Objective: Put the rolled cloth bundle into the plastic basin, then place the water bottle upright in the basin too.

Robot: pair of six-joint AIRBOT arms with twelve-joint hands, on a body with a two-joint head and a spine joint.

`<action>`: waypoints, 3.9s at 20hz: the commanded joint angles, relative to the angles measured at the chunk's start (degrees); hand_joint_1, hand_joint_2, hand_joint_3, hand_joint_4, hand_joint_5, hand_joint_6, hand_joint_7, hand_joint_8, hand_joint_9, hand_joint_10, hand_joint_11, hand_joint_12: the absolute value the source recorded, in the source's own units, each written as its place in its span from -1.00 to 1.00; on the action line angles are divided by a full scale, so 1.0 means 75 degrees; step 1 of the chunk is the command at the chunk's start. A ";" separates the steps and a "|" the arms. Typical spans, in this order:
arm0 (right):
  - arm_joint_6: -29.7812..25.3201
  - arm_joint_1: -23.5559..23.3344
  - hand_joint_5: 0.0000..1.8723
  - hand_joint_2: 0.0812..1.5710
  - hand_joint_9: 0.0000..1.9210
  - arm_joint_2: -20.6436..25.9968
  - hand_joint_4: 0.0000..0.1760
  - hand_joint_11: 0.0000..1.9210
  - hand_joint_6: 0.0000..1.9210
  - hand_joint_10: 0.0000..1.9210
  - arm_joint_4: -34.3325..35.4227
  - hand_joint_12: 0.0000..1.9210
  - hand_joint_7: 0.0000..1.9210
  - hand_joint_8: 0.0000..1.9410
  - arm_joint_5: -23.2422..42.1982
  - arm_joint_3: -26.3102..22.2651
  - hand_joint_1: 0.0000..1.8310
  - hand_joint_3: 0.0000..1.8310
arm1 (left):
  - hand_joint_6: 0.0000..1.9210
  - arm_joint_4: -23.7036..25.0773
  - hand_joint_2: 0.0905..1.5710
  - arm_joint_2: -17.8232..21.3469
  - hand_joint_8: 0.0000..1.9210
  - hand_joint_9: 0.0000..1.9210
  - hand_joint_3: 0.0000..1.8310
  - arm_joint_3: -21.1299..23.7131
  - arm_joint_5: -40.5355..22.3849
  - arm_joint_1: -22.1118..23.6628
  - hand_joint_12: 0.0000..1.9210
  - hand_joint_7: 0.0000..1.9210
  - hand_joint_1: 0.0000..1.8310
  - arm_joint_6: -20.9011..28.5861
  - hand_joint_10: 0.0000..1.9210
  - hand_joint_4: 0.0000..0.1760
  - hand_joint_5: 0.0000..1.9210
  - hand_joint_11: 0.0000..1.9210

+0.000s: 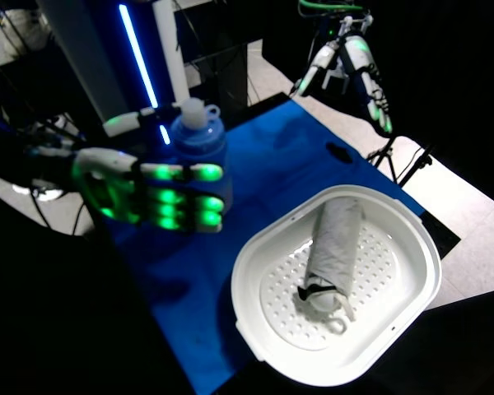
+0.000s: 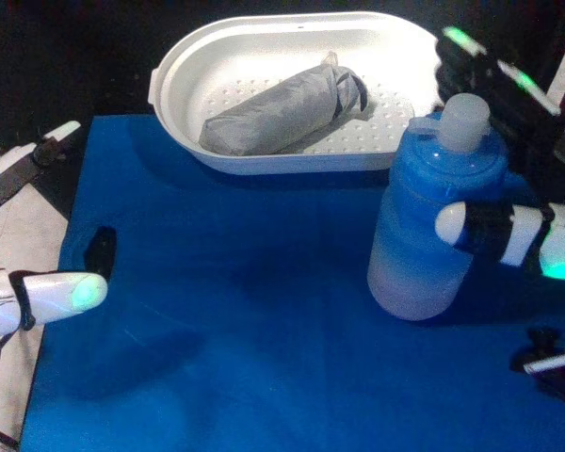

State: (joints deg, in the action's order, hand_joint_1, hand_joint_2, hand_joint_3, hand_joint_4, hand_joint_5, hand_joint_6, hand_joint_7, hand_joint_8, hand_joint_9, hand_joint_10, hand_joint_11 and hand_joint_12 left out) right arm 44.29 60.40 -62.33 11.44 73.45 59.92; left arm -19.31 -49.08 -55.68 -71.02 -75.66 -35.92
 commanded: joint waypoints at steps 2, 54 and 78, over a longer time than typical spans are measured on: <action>-0.0115 -0.0184 -1.00 0.12 -1.00 -0.0119 1.00 -1.00 -1.00 -1.00 -0.0186 -0.52 -1.00 -1.00 0.0955 -0.0018 -0.19 -1.00 | -1.00 -0.0036 0.11 -0.0044 -1.00 -1.00 -1.00 -0.0027 -0.0959 0.0017 -1.00 -1.00 -0.36 0.0081 -1.00 0.78 -1.00 -1.00; 0.1220 -0.4249 -0.07 0.46 0.18 -0.1485 -1.00 0.08 0.24 0.68 0.1021 0.93 0.09 0.41 -0.2061 0.3804 0.24 -1.00 | -1.00 0.0132 0.17 -0.0292 -1.00 -1.00 -1.00 -0.0227 -0.1124 -0.0040 -1.00 -1.00 -0.42 0.0447 -1.00 1.00 -1.00 -1.00; 0.0485 -0.3529 -0.09 0.47 0.14 -0.2553 -1.00 0.05 0.25 0.61 0.1052 0.84 0.04 0.35 -0.1893 0.4902 0.24 -1.00 | -1.00 0.0229 0.13 -0.0525 -1.00 -1.00 -1.00 -0.0389 -0.1384 -0.0054 -1.00 -1.00 -0.40 0.0715 -1.00 1.00 -1.00 -1.00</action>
State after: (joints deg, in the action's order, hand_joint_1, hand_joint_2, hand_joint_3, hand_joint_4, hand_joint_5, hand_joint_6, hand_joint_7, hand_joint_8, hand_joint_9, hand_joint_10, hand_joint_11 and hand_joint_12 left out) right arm 49.32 34.33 -81.56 18.81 50.52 96.36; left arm -17.54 -52.71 -58.22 -73.93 -76.29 -31.27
